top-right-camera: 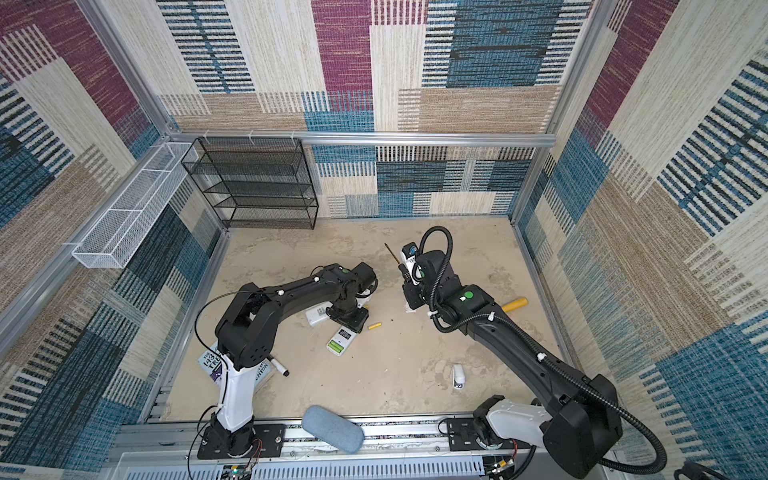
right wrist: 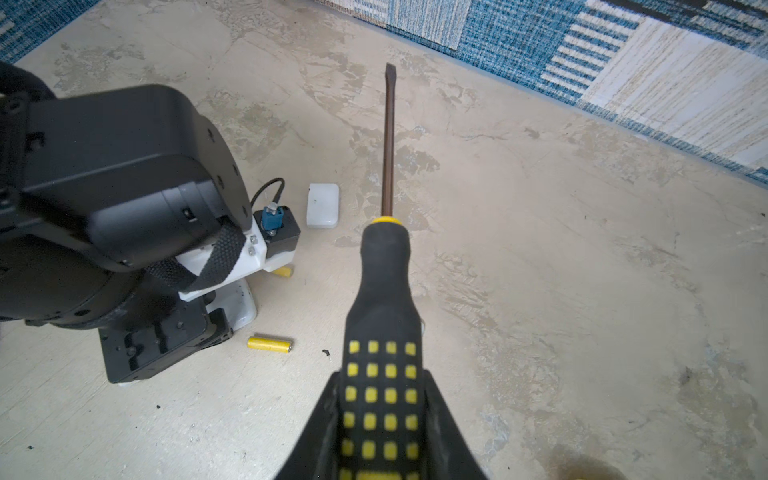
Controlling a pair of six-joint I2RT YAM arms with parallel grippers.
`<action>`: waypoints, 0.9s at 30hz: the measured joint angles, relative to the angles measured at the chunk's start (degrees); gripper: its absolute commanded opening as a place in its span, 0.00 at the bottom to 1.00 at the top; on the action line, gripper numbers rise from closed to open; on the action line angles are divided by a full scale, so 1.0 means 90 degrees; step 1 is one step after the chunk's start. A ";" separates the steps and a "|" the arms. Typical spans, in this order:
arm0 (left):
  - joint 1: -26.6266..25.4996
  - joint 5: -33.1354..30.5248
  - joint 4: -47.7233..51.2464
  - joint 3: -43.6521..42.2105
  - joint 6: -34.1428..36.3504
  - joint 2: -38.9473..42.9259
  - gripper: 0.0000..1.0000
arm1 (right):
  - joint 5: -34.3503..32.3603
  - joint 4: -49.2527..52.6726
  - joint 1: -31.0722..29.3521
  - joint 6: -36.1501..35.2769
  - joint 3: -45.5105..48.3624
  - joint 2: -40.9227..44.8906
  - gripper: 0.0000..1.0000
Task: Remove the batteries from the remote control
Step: 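Close the left gripper on the remote's narrow end and lift it, then hold the remote in the left gripper while the right gripper brings the screwdriver over it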
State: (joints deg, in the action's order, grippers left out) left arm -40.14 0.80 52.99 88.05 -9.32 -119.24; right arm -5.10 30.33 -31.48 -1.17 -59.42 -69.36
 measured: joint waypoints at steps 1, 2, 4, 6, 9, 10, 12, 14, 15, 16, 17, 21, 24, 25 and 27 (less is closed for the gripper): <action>0.0036 0.0005 -0.0005 0.0000 0.0000 0.0000 0.48 | -0.0005 0.0039 0.0000 0.0000 -0.0024 0.0000 0.01; 0.0087 0.0007 -0.0007 0.0000 0.0000 0.0000 0.48 | -0.0010 0.0070 0.0000 -0.0002 -0.0051 0.0000 0.01; 0.0180 0.0034 -0.0012 -0.0002 0.0000 0.0000 0.48 | -0.0056 0.0104 0.0000 -0.0039 -0.0095 0.0000 0.02; 0.0279 0.0051 -0.0015 -0.0005 0.0000 0.0002 0.47 | -0.0097 0.0138 0.0002 -0.0078 -0.0143 0.0000 0.02; 0.0403 0.0066 -0.0010 0.0015 0.0005 0.0002 0.47 | -0.0124 0.0160 0.0002 -0.0158 -0.0160 -0.0005 0.02; 0.0447 0.0049 -0.0007 0.0039 0.0017 0.0000 0.47 | -0.0124 0.0189 0.0002 -0.0170 -0.0163 -0.0010 0.02; 0.0537 -0.0046 -0.0012 0.0114 0.0034 -0.0012 0.47 | -0.0129 0.0248 0.0002 -0.0177 -0.0168 -0.0017 0.01; 0.0631 -0.0044 -0.0034 0.0202 0.0053 -0.0058 0.47 | -0.0129 0.0282 0.0002 -0.0216 -0.0172 -0.0036 0.01; 0.0678 -0.0051 -0.0036 0.0243 0.0058 -0.0090 0.47 | -0.0126 0.0279 0.0002 -0.0216 -0.0172 -0.0044 0.01; 0.0724 -0.0044 -0.0044 0.0279 0.0075 -0.0121 0.47 | -0.0126 0.0282 0.0002 -0.0219 -0.0172 -0.0053 0.01; 0.0765 -0.0027 -0.0049 0.0318 0.0078 -0.0151 0.47 | -0.0126 0.0287 0.0002 -0.0228 -0.0172 -0.0056 0.01; 0.0894 0.0000 -0.0041 0.0452 0.0126 -0.0238 0.47 | -0.0121 0.0359 0.0000 -0.0328 -0.0209 -0.0075 0.01; 0.0957 0.0085 0.0017 0.0556 0.0175 -0.0330 0.47 | -0.0117 0.0491 0.0000 -0.0420 -0.0306 -0.0087 0.00; 0.0962 0.0102 0.0049 0.0590 0.0180 -0.0352 0.46 | -0.0104 0.0542 0.0000 -0.0466 -0.0352 -0.0095 0.00; 0.0964 0.0112 0.0092 0.0631 0.0192 -0.0372 0.47 | -0.0092 0.0665 0.0000 -0.0539 -0.0444 -0.0107 0.00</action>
State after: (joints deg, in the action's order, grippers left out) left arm -31.46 1.80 53.82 93.73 -7.60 -122.58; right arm -5.93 36.32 -31.48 -6.02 -63.42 -70.32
